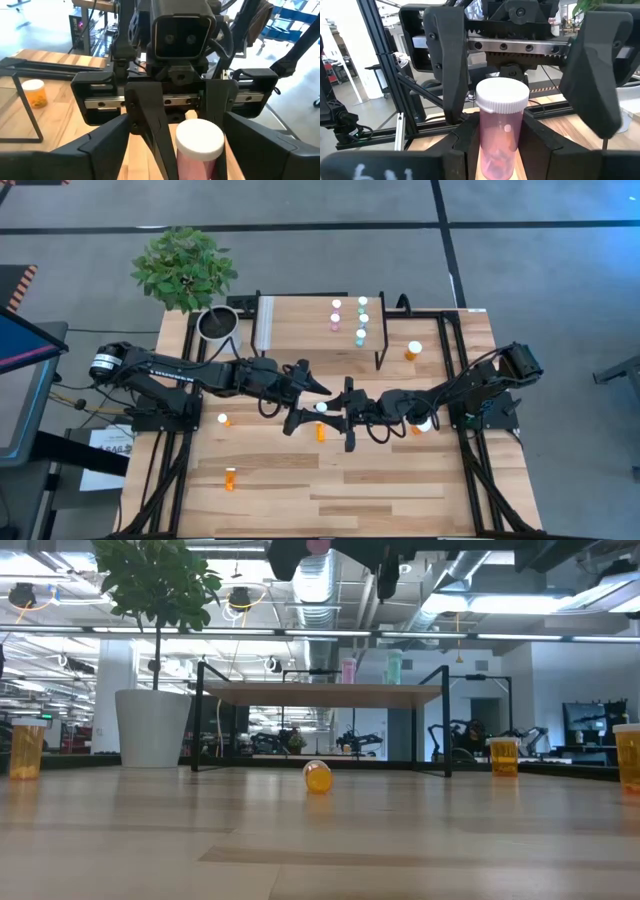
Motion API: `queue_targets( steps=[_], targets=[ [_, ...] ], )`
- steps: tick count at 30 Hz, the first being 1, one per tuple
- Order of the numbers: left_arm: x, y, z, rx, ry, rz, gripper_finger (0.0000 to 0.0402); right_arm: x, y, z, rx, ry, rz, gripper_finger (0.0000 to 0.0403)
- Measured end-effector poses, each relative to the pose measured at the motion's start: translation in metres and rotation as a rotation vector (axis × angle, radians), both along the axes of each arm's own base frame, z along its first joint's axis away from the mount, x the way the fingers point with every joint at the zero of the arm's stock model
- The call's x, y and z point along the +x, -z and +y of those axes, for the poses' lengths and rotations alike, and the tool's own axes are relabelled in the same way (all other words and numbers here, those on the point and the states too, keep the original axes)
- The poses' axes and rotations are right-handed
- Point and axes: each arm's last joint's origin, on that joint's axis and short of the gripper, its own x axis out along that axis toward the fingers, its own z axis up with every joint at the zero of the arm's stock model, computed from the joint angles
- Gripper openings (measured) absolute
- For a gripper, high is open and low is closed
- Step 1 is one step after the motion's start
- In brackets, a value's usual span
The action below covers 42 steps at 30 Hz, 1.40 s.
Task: Pick and place medicine bottles onto shelf by color
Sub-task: Put the pink pill bottle on the shelf aligned with the other pink pill bottles
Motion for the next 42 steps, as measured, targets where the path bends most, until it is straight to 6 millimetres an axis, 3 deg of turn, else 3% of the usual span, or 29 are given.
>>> queue_targets(
  steps=[14,31,42],
  targets=[
    [-0.0002,0.0002,-0.0009,-0.010,0.032,0.003,0.0197,0.0000,0.0000,0.0000,0.004,-0.001,0.000,0.0137],
    [-0.0003,0.0001,-0.0011,-0.014,0.033,0.002,0.0136,0.0000,0.0000,0.0000,0.003,-0.001,0.000,0.0143],
    [-0.0003,0.0001,-0.0009,-0.014,0.030,0.002,0.0111,-0.0001,0.0007,0.0009,0.009,-0.010,0.008,0.0198]
  ],
)
